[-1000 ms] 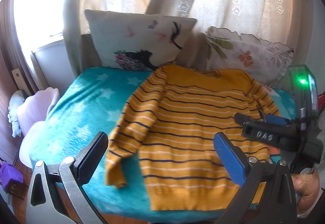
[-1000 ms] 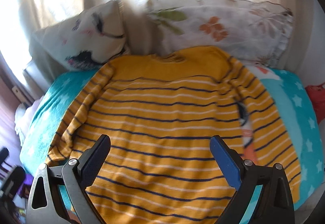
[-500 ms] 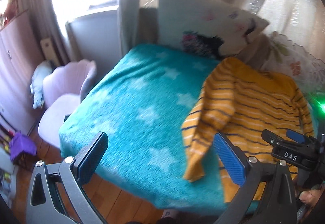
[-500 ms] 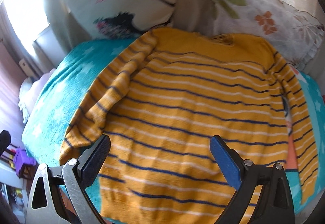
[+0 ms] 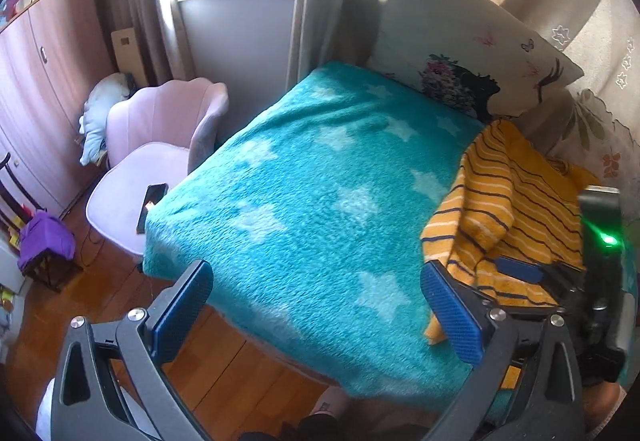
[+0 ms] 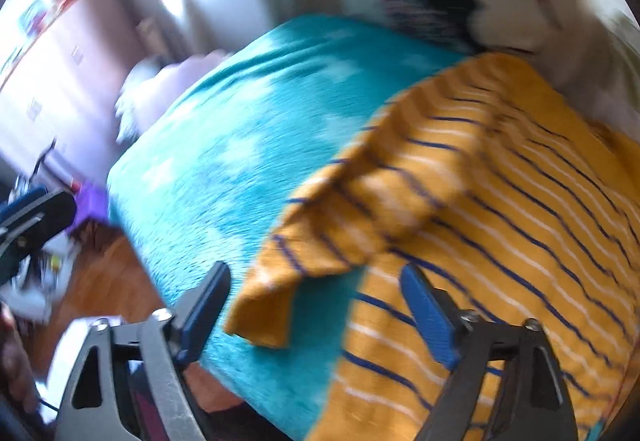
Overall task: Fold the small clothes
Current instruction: 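Move the right gripper to a sweater sleeve cuff and grasp it, then lift the sleeve with the right gripper, lay it across the body, release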
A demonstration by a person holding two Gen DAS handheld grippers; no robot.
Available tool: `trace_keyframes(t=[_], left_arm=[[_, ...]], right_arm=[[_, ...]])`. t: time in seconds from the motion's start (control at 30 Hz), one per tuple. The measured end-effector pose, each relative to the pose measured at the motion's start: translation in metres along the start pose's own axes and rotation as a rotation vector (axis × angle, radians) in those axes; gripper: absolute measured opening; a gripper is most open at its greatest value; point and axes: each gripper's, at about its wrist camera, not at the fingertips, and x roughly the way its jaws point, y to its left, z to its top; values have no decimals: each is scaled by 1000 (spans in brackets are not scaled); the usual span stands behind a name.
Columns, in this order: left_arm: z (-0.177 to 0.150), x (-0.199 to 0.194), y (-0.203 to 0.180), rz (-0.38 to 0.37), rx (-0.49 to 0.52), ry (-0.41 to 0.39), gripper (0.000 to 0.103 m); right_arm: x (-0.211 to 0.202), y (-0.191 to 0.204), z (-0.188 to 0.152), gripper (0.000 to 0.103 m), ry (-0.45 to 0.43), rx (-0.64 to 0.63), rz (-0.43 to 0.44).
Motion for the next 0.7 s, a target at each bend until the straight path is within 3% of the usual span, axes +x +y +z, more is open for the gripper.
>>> trace_keyframes(t=[0.13, 0.17, 0.2, 0.27, 0.43, 0.57, 0.7], left_arm=[[-7, 0, 17, 23, -27, 9, 103], [-8, -1, 22, 32, -37, 7, 103], [-7, -3, 27, 39, -45, 4, 103], [-8, -5, 39, 49, -76, -3, 103], [-7, -5, 57, 10, -155, 21, 103], [-5, -6, 46, -10, -121, 13, 103], [-1, -3, 30, -41, -80, 16, 103]], right_arm=[[41, 19, 1, 73, 78, -87, -89], [54, 18, 0, 51, 116, -89, -103], [56, 18, 0, 48, 100, -92, -127], [56, 20, 9, 20, 117, -77, -99], [46, 33, 61, 17, 56, -44, 15], [29, 48, 100, 17, -25, -50, 72], [4, 12, 114, 17, -71, 54, 130]])
